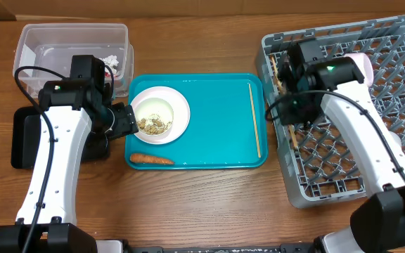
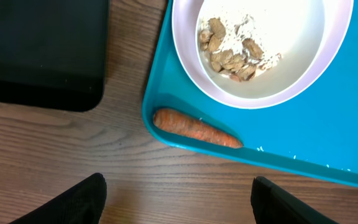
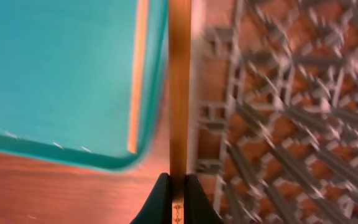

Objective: Sort waste into correct bins and load items into the dishwasher

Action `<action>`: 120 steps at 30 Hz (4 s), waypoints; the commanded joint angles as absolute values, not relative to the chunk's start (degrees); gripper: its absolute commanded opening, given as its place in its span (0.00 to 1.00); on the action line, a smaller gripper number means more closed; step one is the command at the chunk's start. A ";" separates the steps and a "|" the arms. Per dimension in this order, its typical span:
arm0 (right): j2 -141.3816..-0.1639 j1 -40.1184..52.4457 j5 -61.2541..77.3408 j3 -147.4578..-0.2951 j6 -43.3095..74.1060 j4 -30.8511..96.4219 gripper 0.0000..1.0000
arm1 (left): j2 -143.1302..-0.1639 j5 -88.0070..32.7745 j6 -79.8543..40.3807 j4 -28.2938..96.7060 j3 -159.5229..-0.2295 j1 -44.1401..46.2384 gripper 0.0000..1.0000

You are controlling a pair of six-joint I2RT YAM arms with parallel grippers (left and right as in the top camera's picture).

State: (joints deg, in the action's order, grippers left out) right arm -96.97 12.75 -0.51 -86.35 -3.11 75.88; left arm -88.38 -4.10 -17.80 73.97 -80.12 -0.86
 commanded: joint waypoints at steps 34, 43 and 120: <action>-98.15 11.60 35.55 -88.29 -3.99 64.38 0.62 | -87.33 -4.54 -17.17 73.41 -79.85 -1.10 0.77; -105.95 22.22 7.14 -85.49 5.10 63.20 0.77 | -87.33 -4.54 -17.17 72.99 -79.85 -1.10 0.78; -95.92 10.63 -4.16 -76.90 -3.49 66.65 0.06 | -87.33 -4.54 -17.17 72.20 -79.85 -1.10 0.79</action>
State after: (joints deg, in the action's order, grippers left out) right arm -95.64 10.55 -5.65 -77.12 -3.05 67.09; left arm -88.38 -4.12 -17.80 72.38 -80.09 -0.86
